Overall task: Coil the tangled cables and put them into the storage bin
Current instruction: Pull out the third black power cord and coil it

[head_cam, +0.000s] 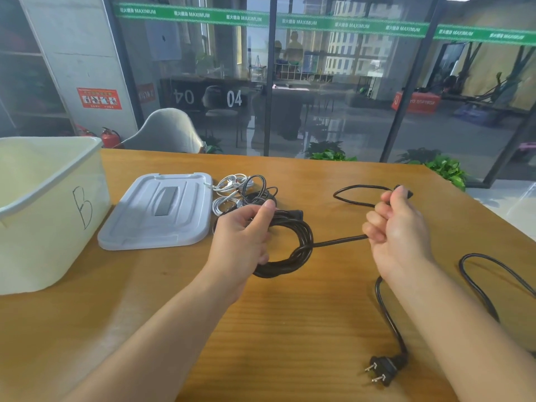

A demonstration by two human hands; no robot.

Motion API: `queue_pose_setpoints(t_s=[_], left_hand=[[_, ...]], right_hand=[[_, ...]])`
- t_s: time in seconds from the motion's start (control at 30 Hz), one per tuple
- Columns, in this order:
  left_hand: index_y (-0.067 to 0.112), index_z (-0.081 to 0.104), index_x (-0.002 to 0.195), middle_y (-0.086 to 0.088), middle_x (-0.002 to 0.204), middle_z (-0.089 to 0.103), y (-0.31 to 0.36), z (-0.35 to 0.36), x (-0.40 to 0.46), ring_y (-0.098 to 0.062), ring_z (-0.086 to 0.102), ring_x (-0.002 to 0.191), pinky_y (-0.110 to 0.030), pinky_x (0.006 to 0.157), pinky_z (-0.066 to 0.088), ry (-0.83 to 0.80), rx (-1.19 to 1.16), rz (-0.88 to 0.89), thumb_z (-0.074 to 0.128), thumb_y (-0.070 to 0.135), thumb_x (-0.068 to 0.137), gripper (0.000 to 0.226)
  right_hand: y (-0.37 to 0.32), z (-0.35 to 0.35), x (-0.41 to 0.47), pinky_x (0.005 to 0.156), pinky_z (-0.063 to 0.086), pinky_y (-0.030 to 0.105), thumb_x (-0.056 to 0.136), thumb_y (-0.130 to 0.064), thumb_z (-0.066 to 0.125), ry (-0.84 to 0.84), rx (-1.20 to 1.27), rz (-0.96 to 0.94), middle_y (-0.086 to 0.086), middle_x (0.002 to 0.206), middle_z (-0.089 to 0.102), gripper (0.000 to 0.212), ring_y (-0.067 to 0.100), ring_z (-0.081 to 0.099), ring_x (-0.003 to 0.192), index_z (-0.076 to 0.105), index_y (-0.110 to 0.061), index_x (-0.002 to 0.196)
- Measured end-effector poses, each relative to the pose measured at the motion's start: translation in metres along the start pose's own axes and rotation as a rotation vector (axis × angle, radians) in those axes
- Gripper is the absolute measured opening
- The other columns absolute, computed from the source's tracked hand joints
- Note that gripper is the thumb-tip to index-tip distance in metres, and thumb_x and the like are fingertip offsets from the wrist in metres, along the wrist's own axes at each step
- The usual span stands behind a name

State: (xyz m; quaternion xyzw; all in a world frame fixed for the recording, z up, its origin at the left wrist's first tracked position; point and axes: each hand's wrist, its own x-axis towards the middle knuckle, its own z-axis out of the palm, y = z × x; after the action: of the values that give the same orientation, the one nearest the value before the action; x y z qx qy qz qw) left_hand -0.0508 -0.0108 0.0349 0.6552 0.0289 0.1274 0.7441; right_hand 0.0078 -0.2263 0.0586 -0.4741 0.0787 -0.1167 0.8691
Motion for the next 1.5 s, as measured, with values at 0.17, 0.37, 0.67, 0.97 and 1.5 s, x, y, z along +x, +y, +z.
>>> queue_pose_setpoints(t_s=[0.17, 0.37, 0.67, 0.97, 1.5], left_hand=[[0.02, 0.079, 0.089, 0.012, 0.054, 0.044, 0.0, -0.005, 0.0, -0.011, 0.033, 0.047, -0.021, 0.043, 0.034, 0.018, 0.006, 0.0, 0.063, 0.041, 0.102, 0.03], [0.021, 0.08, 0.093, 0.012, 0.055, 0.043, 0.001, -0.009, 0.0, -0.01, 0.029, 0.048, -0.021, 0.042, 0.03, -0.05, -0.023, 0.005, 0.063, 0.042, 0.102, 0.029], [0.028, 0.079, 0.078, 0.002, 0.063, 0.031, 0.006, -0.011, 0.002, -0.011, 0.021, 0.05, -0.023, 0.043, 0.021, -0.098, -0.147, -0.027, 0.062, 0.043, 0.103, 0.033], [0.03, 0.071, 0.064, 0.006, 0.058, 0.034, 0.001, -0.009, 0.002, -0.011, 0.023, 0.048, -0.021, 0.041, 0.025, -0.065, -0.129, -0.068, 0.06, 0.043, 0.103, 0.043], [0.021, 0.073, 0.082, 0.006, 0.057, 0.043, -0.013, 0.002, 0.002, -0.013, 0.031, 0.046, -0.023, 0.042, 0.029, 0.012, 0.005, 0.058, 0.057, 0.046, 0.104, 0.037]], right_hand=[[0.01, -0.009, 0.001, 0.04, 0.027, 0.02, 0.111, -0.04, 0.044, -0.201, -0.322, -0.049, -0.01, 0.061, 0.035, 0.035, 0.007, 0.028, 0.048, 0.061, -0.014, 0.095], [0.029, -0.009, -0.012, 0.054, 0.039, 0.022, 0.113, -0.03, 0.041, -0.585, -0.934, -0.08, -0.007, 0.077, 0.046, 0.026, 0.004, 0.041, 0.058, 0.061, -0.032, 0.128], [0.045, -0.007, -0.023, 0.057, 0.05, 0.024, 0.1, -0.018, 0.069, -0.806, -0.978, -0.097, -0.006, 0.088, 0.078, 0.019, 0.007, 0.066, 0.067, 0.081, -0.032, 0.101], [0.047, -0.003, -0.028, 0.111, 0.05, 0.045, 0.098, -0.007, 0.065, -0.971, -0.493, 0.136, 0.013, 0.131, 0.071, 0.029, 0.033, 0.065, 0.121, 0.074, -0.009, 0.126], [0.057, 0.015, -0.054, 0.089, 0.06, 0.038, 0.087, -0.009, 0.083, -0.773, -0.602, -0.224, -0.004, 0.103, 0.076, 0.064, 0.015, 0.073, 0.092, 0.053, -0.035, 0.137]])
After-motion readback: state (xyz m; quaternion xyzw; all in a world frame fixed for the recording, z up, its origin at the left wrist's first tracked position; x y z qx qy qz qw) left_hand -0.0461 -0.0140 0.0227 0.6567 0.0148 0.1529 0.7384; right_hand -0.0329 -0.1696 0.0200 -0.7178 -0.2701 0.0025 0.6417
